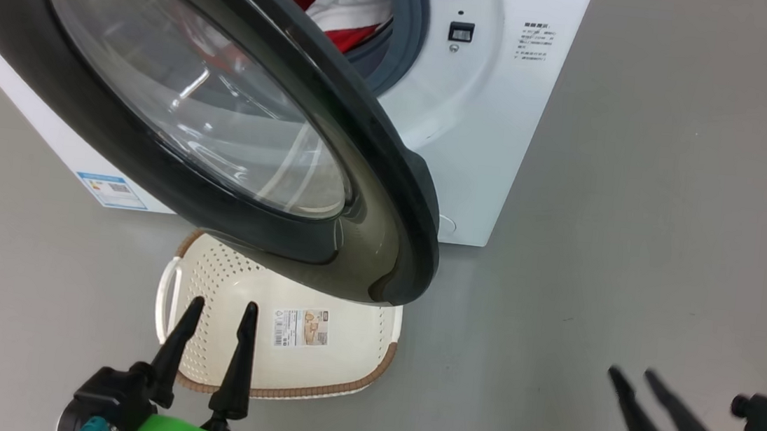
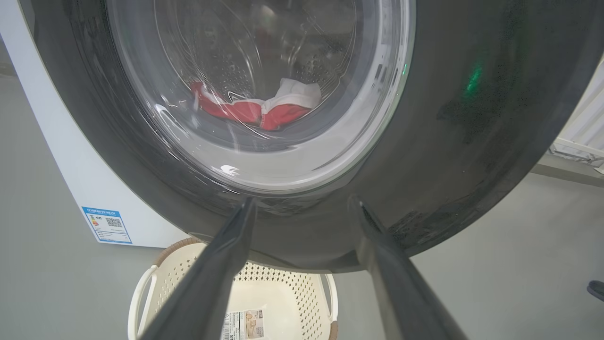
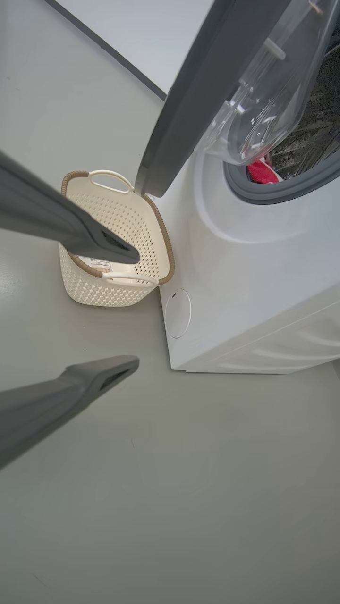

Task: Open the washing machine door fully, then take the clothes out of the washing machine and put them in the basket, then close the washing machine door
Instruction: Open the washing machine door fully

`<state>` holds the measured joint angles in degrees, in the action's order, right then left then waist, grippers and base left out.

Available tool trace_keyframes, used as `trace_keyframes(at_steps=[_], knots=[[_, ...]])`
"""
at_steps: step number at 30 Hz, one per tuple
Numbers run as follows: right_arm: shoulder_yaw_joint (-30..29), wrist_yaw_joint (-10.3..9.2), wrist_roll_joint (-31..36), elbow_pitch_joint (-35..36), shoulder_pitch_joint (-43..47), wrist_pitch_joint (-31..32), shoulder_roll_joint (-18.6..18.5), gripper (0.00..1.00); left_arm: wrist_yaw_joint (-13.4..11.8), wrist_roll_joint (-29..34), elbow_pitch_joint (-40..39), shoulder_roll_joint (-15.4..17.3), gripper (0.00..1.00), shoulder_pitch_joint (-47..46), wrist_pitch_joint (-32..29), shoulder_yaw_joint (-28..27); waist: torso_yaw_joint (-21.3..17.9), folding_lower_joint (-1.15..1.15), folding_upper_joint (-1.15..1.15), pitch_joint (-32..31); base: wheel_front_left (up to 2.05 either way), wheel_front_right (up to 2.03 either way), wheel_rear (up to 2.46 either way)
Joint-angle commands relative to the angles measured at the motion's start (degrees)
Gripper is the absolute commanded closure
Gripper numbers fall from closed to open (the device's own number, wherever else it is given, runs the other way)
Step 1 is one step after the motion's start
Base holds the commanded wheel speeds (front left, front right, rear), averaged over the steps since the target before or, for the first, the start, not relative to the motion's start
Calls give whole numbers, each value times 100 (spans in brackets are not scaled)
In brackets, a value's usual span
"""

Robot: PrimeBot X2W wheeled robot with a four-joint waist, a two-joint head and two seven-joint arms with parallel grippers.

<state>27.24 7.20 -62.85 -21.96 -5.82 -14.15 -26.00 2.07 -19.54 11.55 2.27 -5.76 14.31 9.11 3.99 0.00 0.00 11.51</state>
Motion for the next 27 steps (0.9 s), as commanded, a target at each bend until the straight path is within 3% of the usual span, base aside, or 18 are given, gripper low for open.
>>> trace_keyframes(at_steps=[1,16,22,27], knots=[[-36,29,124,97,-50,-80,-98,0,29,38,-111,61,0,9,69,-206,-7,0,0,2,0,0,0],[-2599,29,3107,1159,623,-84,1151,0,40,81,-96,61,0,48,69,-265,-6,0,0,-56,0,0,0],[-3208,29,3660,1712,846,-85,1529,0,35,97,-149,61,0,73,69,-279,33,0,0,-95,0,0,0],[-3277,29,3770,1678,1013,-85,1620,0,23,86,-181,61,0,118,69,-284,48,0,0,-135,0,0,0]])
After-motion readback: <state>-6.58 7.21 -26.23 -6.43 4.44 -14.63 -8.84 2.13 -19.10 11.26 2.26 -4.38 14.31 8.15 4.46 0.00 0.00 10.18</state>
